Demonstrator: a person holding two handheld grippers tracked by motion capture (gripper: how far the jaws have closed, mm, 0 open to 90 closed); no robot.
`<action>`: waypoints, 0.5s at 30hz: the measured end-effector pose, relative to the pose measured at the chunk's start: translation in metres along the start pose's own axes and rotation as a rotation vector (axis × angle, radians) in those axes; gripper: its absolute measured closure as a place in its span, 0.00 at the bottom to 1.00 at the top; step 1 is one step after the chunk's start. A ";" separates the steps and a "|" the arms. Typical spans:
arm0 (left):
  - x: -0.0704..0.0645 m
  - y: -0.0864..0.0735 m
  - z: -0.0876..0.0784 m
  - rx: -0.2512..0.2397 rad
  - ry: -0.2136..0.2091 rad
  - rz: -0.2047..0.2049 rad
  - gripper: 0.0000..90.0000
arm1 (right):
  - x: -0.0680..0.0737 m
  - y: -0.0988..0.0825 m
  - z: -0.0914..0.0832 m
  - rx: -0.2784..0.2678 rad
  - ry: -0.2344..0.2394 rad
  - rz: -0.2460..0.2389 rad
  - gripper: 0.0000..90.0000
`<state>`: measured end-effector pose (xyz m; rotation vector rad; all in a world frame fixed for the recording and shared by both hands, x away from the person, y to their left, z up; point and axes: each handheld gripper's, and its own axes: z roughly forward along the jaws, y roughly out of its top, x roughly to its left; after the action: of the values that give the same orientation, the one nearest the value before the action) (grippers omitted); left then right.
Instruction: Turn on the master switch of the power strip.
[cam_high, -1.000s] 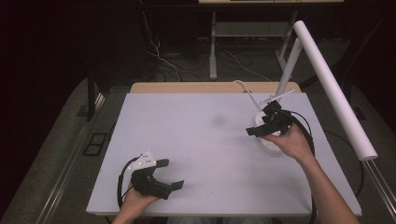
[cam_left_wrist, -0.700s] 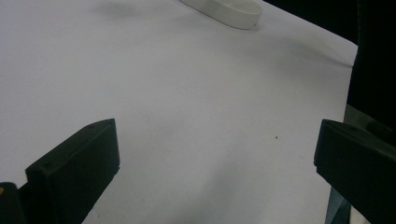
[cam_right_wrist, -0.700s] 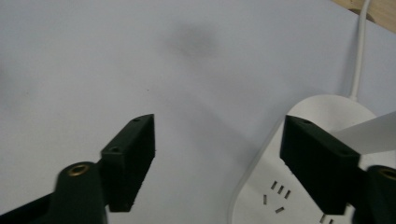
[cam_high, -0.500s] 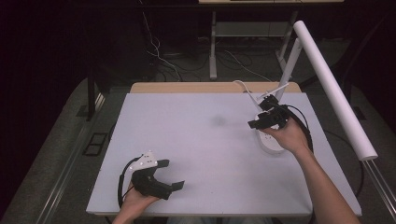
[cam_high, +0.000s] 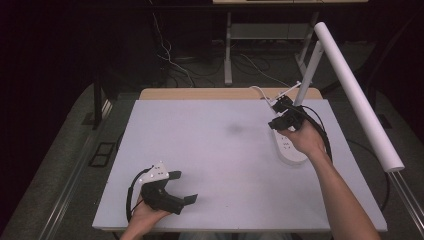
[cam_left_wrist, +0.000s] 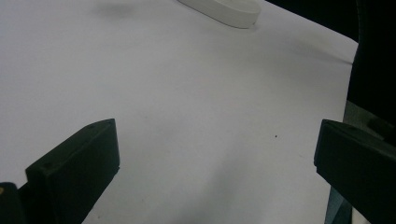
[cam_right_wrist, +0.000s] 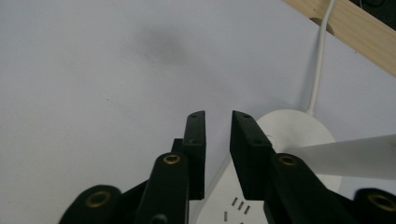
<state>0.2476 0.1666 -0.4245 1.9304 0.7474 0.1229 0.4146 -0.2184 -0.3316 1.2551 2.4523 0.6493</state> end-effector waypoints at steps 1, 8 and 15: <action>0.000 0.000 0.000 0.002 0.000 0.002 0.00 | 0.000 0.001 0.001 0.004 -0.009 -0.001 0.86; 0.000 0.000 -0.001 0.001 -0.001 -0.001 0.00 | -0.003 0.007 0.009 0.025 -0.065 -0.004 0.99; -0.001 0.000 0.000 0.005 -0.005 0.004 0.00 | -0.007 0.008 0.017 0.045 -0.092 0.004 0.99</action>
<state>0.2469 0.1662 -0.4243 1.9361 0.7410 0.1190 0.4317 -0.2153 -0.3413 1.2781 2.4017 0.5284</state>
